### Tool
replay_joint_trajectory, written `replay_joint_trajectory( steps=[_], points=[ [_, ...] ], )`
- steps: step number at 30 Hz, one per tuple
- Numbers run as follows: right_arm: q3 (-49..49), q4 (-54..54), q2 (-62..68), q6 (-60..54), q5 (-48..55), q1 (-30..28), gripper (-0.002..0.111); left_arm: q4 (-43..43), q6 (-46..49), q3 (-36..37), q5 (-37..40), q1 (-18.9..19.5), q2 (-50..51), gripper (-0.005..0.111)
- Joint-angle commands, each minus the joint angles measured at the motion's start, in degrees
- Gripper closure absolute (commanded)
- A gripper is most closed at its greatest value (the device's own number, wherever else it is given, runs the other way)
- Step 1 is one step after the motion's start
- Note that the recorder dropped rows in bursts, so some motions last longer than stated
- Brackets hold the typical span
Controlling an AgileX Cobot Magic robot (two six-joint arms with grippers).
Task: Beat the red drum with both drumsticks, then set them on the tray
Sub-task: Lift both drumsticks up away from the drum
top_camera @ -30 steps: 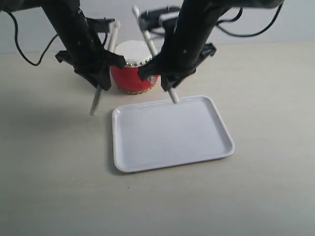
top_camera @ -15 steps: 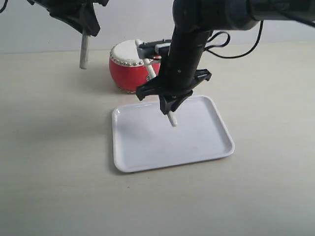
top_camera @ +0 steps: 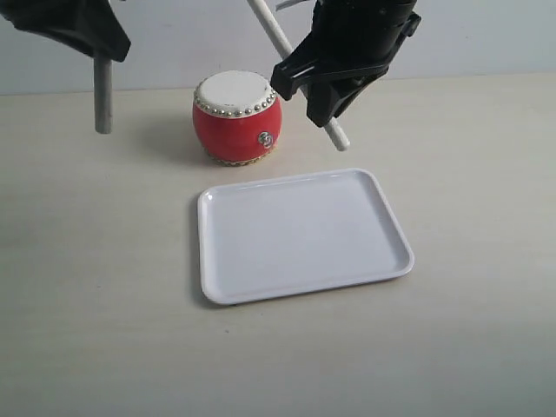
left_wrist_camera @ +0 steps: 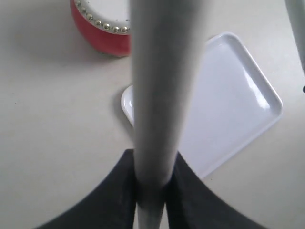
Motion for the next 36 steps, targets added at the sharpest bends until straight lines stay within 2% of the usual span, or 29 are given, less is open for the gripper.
replay_joint_trajectory(
  steps=[1,6,11,17,27,36],
  points=[
    [-0.1,-0.5,-0.5,-0.7,0.0,-0.1,0.108,-0.4,0.2,9.0,-4.4,0.1,-5.7,0.107],
    [-0.1,1.6,-0.5,1.0,0.0,-0.1,0.108,-0.7,0.2,22.1,-11.3,0.1,-12.1,0.107],
    [-0.1,5.2,-0.5,1.0,0.0,-0.1,0.108,-5.0,3.3,33.7,-16.4,0.1,-17.3,0.107],
    [-0.1,5.3,-0.5,1.0,0.0,-0.1,0.108,-8.0,6.5,42.2,-18.9,0.1,-22.0,0.107],
    [0.3,5.5,-0.5,1.0,0.0,-0.1,0.108,-10.1,6.6,45.2,-22.4,0.1,-24.9,0.107],
    [6.4,5.5,-0.5,1.0,-1.2,-0.1,0.108,-10.3,6.6,45.2,-22.9,0.1,-24.9,0.107]
  ],
)
